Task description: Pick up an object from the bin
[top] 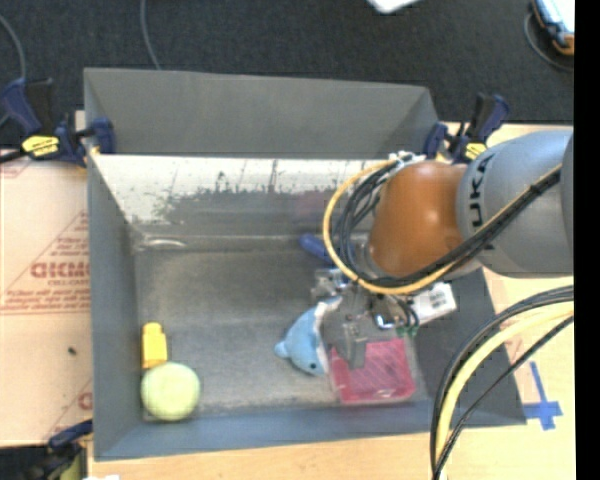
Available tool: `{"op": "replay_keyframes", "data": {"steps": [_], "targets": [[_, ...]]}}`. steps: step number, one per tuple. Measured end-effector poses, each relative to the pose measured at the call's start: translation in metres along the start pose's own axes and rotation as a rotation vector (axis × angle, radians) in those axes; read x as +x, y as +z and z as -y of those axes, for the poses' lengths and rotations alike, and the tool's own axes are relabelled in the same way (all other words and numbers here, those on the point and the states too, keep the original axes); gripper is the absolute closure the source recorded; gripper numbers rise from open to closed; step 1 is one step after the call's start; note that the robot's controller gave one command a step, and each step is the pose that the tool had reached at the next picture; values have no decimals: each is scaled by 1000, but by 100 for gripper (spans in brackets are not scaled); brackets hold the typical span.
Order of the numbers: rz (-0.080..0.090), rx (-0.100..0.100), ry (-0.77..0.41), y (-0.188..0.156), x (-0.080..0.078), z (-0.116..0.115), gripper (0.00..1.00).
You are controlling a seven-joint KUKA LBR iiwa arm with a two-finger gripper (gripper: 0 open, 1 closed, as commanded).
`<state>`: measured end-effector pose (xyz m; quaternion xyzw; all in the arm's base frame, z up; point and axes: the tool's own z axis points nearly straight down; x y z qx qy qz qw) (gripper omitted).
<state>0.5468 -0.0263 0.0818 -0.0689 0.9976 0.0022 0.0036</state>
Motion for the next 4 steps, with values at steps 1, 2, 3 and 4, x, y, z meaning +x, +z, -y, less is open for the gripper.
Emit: {"op": "replay_keyframes", "data": {"steps": [1, 2, 3, 4], "targets": [[17, 5, -230, 5, -6, -21, 100], [16, 5, -227, 6, -6, -21, 0], [14, 5, -226, 6, -5, -21, 0], [17, 6, -348, 8, 40, 17, 0]]}}
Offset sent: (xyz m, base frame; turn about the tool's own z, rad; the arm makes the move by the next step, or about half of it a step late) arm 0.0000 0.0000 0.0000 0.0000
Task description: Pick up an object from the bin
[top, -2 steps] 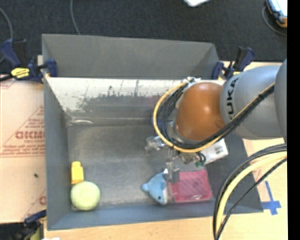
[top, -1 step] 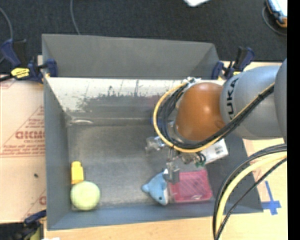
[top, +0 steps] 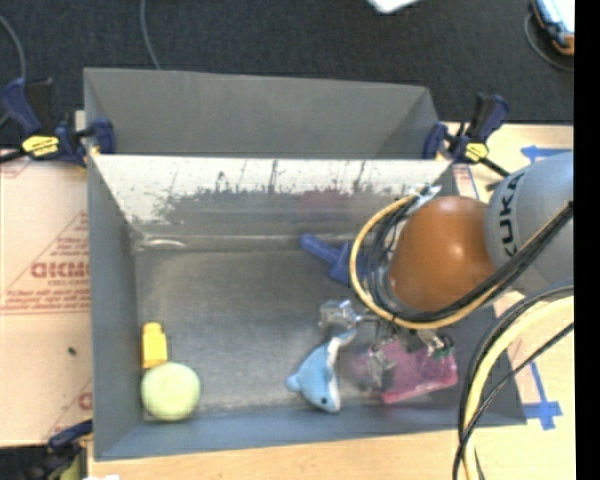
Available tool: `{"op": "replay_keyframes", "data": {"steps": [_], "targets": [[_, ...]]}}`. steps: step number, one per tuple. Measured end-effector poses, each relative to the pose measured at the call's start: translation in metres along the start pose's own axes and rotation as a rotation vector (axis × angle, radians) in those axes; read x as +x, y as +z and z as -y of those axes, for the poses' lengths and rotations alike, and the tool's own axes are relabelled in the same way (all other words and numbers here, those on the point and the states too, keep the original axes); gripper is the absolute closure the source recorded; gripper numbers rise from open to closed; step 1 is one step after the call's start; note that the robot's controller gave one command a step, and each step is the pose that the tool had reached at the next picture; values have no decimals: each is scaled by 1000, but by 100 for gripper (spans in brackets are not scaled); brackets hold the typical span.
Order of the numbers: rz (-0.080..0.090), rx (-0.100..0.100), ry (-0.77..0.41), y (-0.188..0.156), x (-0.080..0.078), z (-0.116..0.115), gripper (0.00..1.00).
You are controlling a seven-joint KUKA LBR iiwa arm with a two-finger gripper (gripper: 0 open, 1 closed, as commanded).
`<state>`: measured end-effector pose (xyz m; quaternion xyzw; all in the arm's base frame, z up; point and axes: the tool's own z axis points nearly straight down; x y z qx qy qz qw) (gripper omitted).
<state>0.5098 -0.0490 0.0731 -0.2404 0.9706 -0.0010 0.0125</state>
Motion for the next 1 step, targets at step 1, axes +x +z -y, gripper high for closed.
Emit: {"op": "replay_keyframes", "data": {"steps": [1], "targets": [[0, -1, 102, -4, -4, 6, 100]]}}
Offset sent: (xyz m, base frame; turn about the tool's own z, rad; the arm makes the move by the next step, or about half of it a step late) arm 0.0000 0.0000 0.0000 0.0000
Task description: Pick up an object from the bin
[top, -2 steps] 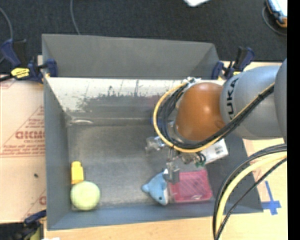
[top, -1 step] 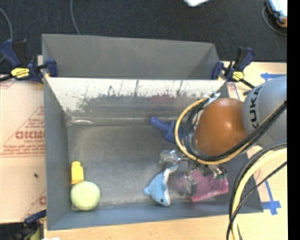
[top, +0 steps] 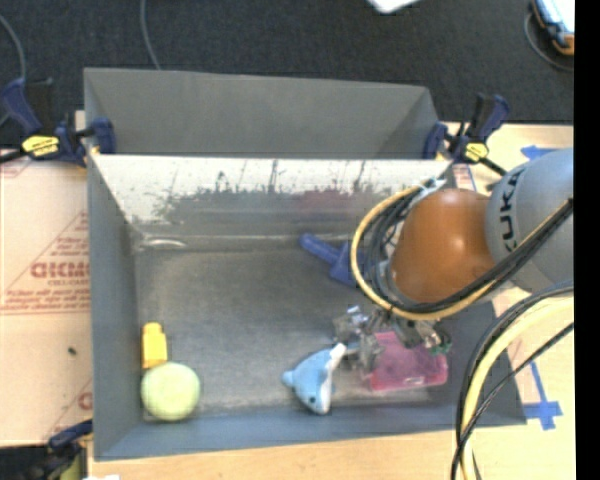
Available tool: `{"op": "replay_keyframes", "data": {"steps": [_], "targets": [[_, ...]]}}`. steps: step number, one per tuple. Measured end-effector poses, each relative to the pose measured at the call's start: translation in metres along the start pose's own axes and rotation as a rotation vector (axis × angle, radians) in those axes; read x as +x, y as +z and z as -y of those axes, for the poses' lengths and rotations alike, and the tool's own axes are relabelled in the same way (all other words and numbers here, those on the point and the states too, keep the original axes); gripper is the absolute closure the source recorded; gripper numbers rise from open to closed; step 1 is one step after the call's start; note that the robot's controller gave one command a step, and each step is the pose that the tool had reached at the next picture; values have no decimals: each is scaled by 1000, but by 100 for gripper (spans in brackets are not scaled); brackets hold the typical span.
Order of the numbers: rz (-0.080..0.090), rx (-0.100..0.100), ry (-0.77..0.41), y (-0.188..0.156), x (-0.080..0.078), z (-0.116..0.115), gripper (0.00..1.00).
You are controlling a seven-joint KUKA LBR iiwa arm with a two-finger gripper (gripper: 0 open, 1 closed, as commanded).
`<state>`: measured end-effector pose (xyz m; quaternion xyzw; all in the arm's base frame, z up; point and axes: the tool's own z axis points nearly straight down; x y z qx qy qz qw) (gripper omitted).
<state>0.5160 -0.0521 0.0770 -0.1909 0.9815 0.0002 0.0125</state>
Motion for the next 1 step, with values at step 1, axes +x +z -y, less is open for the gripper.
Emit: {"op": "replay_keyframes", "data": {"steps": [1], "targets": [[0, 0, 1, 0, 0, 0, 100]]}}
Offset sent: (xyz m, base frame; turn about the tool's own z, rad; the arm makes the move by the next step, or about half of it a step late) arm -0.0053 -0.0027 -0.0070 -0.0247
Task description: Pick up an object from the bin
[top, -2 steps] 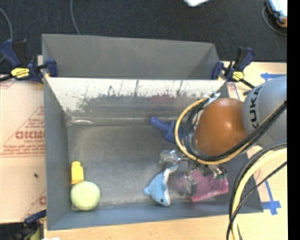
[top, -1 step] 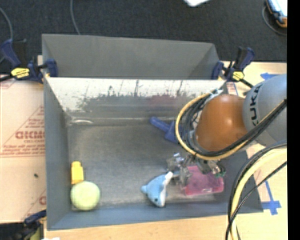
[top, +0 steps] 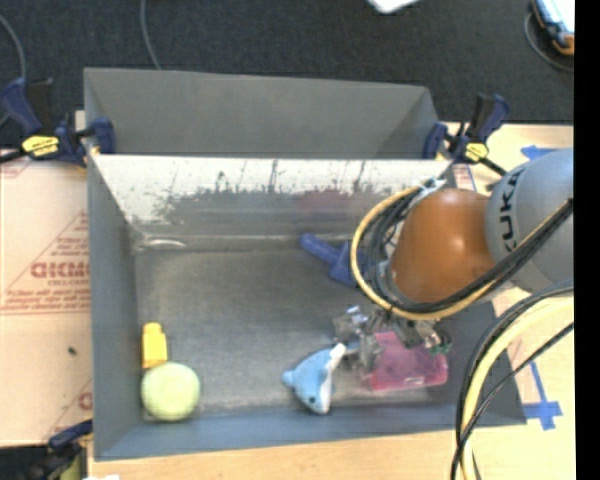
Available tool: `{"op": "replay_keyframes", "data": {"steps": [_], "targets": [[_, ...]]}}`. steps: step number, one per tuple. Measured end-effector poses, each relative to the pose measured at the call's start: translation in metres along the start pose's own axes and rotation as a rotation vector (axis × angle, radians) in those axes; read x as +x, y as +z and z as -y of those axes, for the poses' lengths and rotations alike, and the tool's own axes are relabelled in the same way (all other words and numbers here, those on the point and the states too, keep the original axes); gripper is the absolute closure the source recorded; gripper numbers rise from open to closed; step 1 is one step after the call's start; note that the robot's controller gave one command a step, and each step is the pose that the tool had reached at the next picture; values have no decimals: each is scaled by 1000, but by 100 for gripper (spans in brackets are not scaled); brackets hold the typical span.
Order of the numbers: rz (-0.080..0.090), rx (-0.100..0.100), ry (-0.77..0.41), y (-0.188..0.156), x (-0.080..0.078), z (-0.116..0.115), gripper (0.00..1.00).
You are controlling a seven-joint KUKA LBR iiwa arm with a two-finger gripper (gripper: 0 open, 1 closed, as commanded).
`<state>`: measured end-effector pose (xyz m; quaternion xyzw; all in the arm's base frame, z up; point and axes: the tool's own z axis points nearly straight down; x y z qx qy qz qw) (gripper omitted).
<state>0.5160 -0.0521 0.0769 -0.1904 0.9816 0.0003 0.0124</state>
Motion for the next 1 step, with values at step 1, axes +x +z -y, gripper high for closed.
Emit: {"op": "replay_keyframes", "data": {"steps": [1], "targets": [[1, -1, -15, 4, 3, 0, 100]]}}
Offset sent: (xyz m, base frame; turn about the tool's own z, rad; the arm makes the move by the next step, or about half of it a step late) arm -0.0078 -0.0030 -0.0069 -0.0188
